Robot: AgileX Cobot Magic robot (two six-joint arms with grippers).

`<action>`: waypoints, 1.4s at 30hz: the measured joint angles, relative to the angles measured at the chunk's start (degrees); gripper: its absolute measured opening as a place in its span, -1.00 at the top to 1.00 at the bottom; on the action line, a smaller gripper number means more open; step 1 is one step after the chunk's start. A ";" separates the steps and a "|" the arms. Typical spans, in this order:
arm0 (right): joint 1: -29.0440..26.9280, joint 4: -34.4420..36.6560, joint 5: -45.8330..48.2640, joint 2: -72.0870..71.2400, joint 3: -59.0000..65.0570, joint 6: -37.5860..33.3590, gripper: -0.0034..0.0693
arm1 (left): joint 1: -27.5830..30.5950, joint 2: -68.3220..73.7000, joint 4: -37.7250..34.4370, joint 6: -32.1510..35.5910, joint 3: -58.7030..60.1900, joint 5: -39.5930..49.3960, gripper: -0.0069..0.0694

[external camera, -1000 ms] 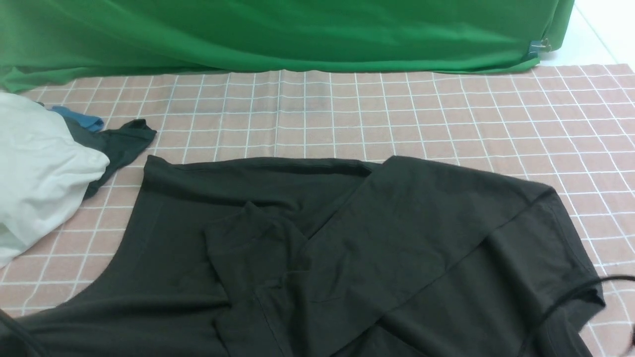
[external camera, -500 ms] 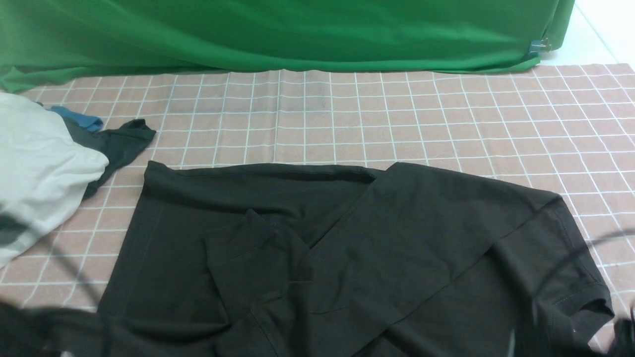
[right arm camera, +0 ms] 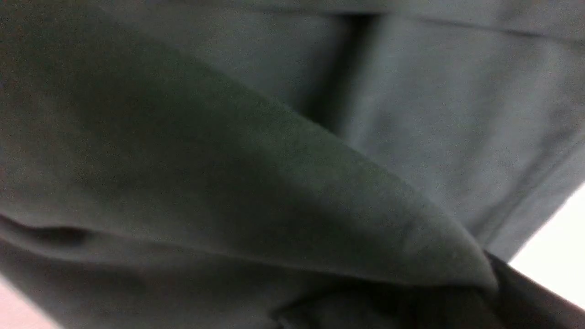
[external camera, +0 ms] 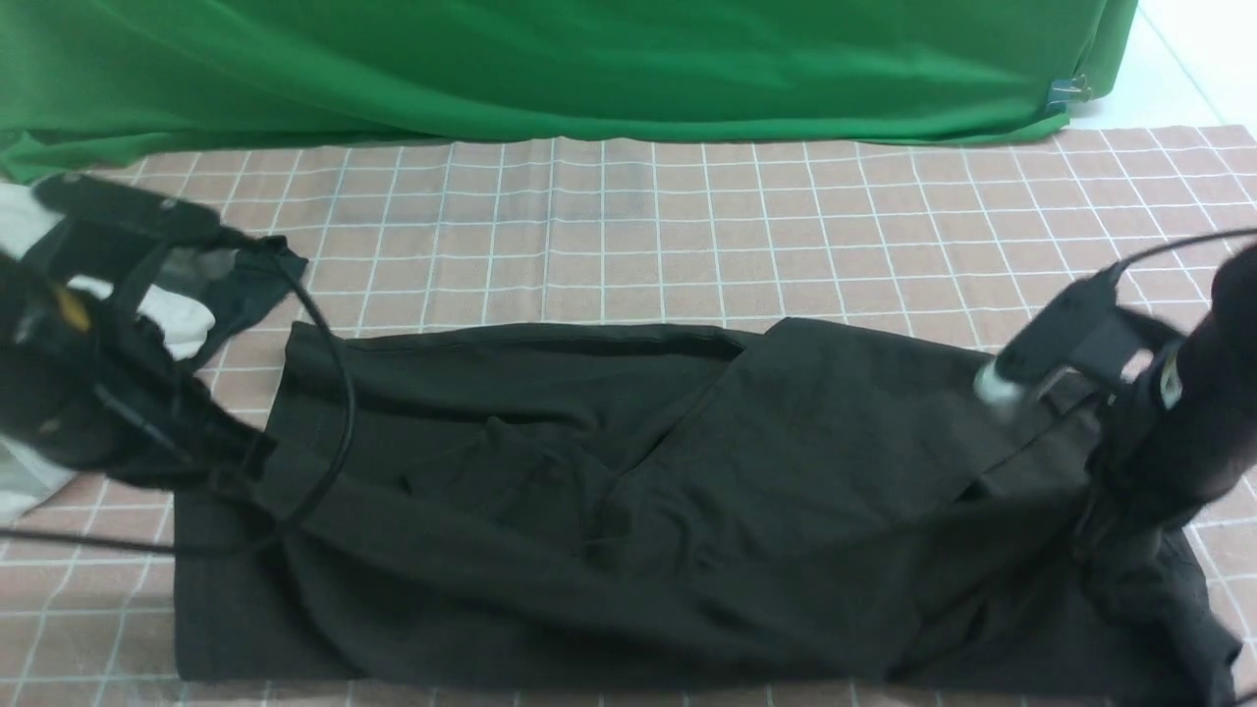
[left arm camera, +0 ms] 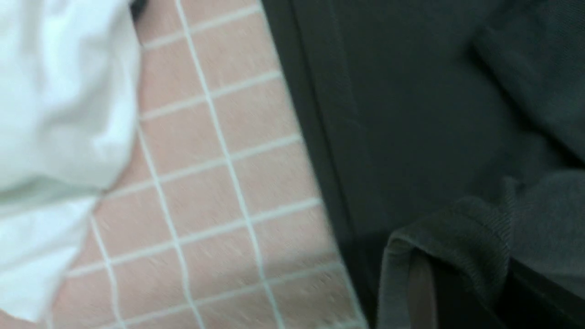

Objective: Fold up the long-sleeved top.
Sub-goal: Use both arms to drag the lower edge of the fabric forward and fold it over the upper edge

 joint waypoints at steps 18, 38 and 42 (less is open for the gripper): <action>-5.55 0.40 -4.78 3.78 -10.85 -9.22 0.76 | 7.13 15.57 -6.21 5.65 -11.58 -10.67 0.72; -10.12 2.97 -8.07 17.55 -16.98 -8.42 0.72 | 10.76 29.89 -8.27 5.97 -15.10 -20.26 0.71; -10.25 0.97 -8.86 17.47 -17.03 -3.91 0.22 | 10.96 29.89 -8.51 6.13 -15.10 -24.18 0.63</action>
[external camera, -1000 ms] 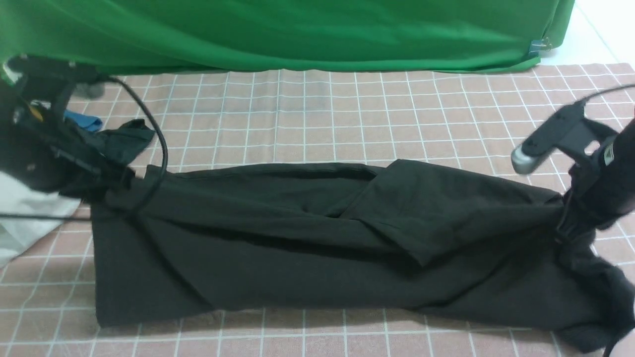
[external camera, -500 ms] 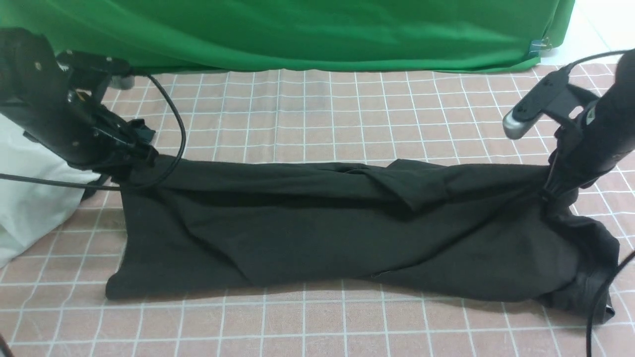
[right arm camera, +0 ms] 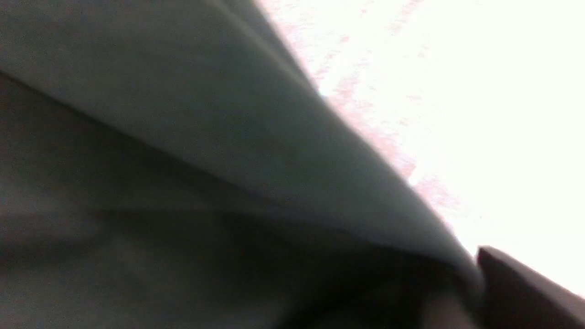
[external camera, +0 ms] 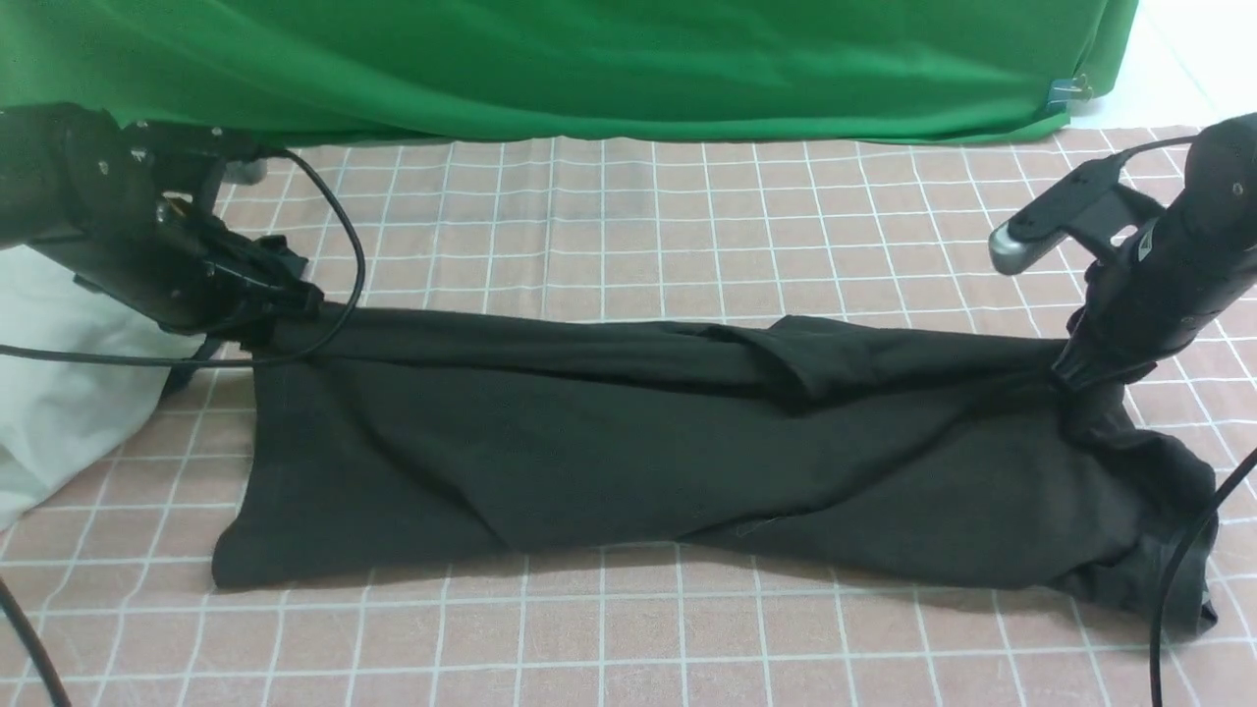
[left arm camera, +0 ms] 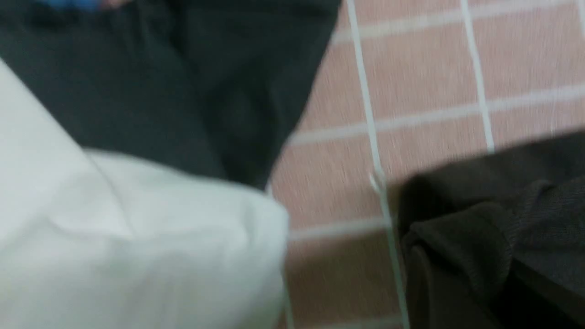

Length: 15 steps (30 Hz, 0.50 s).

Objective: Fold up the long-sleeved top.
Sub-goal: Use both arms to drag the lower edge of the fabric forward and fold it over the upper edge

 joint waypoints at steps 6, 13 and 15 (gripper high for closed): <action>0.43 -1.70 1.50 -4.30 0.00 6.25 -0.64 | 0.26 0.00 -3.39 0.00 -0.04 -4.87 0.17; 9.92 13.04 -0.70 -14.91 2.55 5.36 0.23 | 0.09 -1.00 -7.44 0.83 -0.11 -4.10 -0.34; 13.98 19.87 -1.03 -14.98 3.91 2.02 0.55 | -0.65 -2.43 -8.54 2.88 -0.11 -2.70 -0.34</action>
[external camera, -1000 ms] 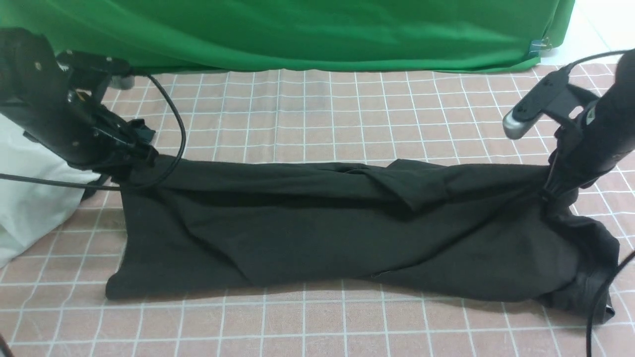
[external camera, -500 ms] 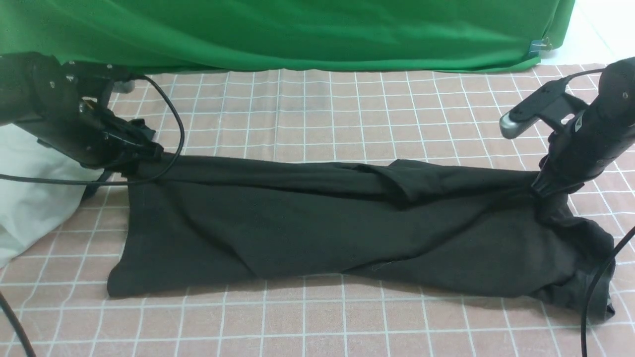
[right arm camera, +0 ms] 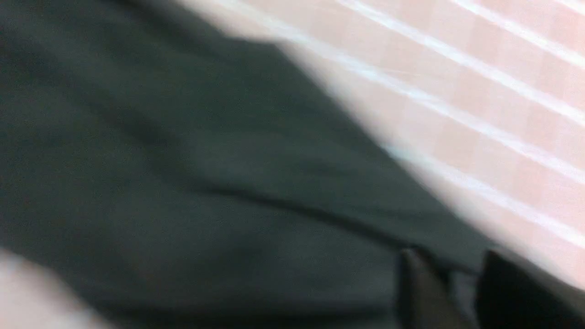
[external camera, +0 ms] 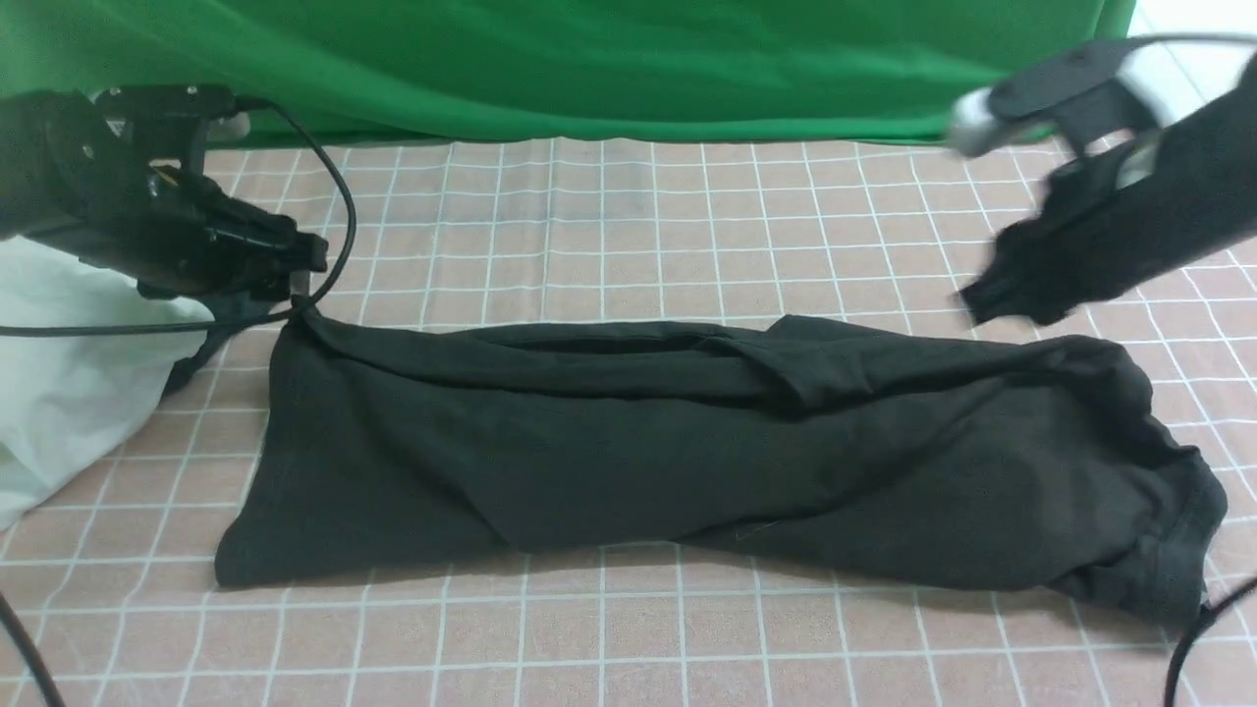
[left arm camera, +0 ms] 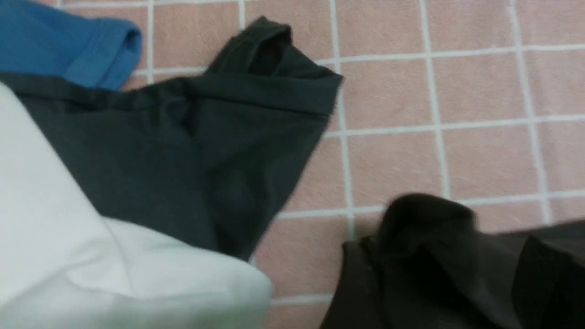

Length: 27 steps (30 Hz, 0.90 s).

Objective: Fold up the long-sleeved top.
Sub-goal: Use both arms to drag the lower edge of the fabric forward and fold it over the upper edge

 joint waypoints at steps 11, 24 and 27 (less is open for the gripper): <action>9.01 7.50 -0.70 15.94 -2.04 -5.68 0.82 | -16.40 -7.61 -2.97 6.67 1.27 9.51 0.76; 1.67 6.58 -7.43 25.41 -13.08 -9.92 0.82 | -27.81 -7.67 -2.73 7.67 11.70 3.31 0.77; 0.73 6.58 -12.69 27.80 -15.10 -10.18 0.82 | -27.81 -7.67 -2.73 8.81 11.70 2.80 0.77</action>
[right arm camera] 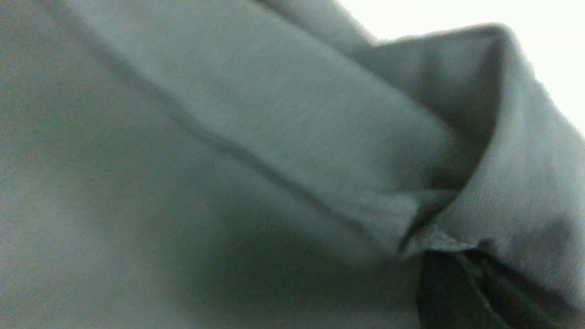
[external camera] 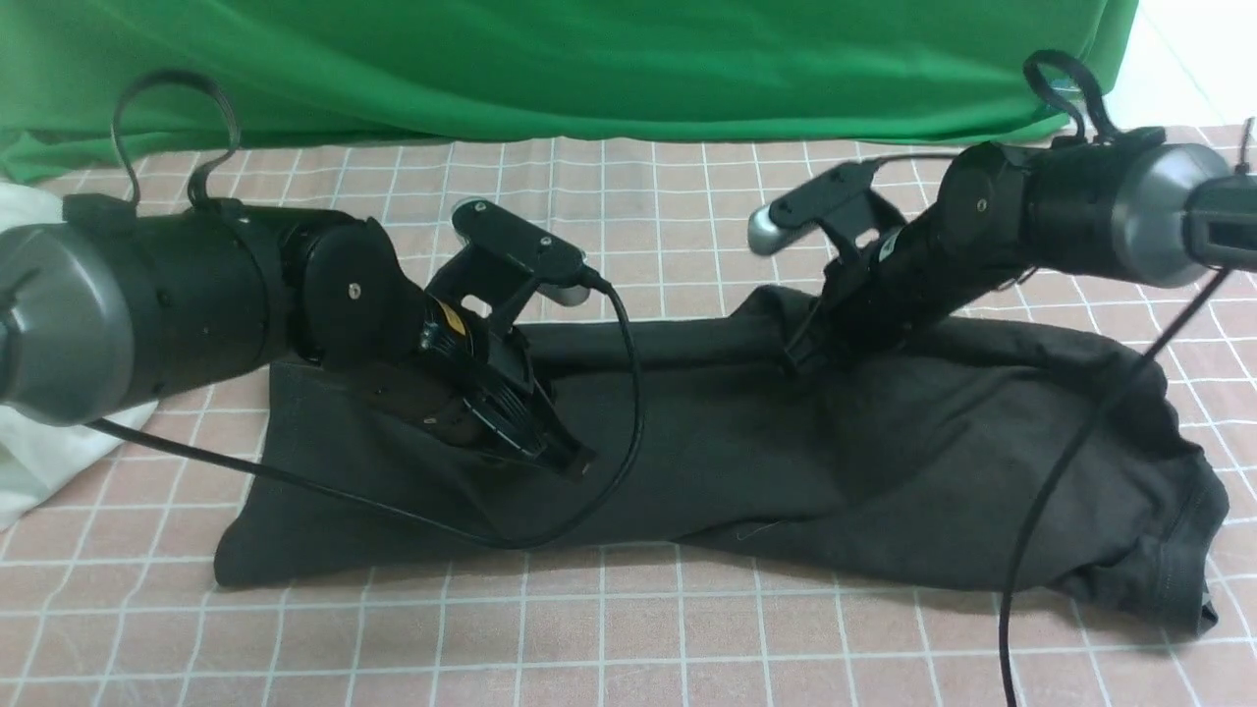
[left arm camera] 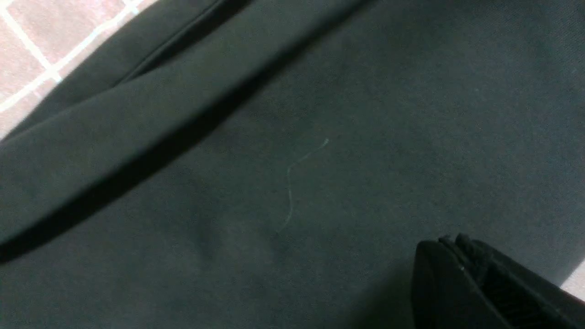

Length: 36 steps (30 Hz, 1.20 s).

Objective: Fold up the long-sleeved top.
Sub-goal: Use both arms to drag the lower edge of the fabric forward and fold it over the upper edge, then use the right arm to clamp the right edge of the fabric

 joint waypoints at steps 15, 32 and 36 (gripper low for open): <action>-6.86 -2.15 15.07 -12.05 -1.35 5.57 0.65 | 3.15 0.68 0.25 3.45 -1.87 0.89 0.77; -22.95 -8.45 14.77 -35.10 33.83 32.01 -0.83 | 3.39 2.56 -2.40 4.64 -1.99 2.18 0.77; -26.17 -8.49 11.83 -31.53 36.11 35.88 -0.76 | 3.39 3.55 -2.67 5.58 -1.99 1.58 0.77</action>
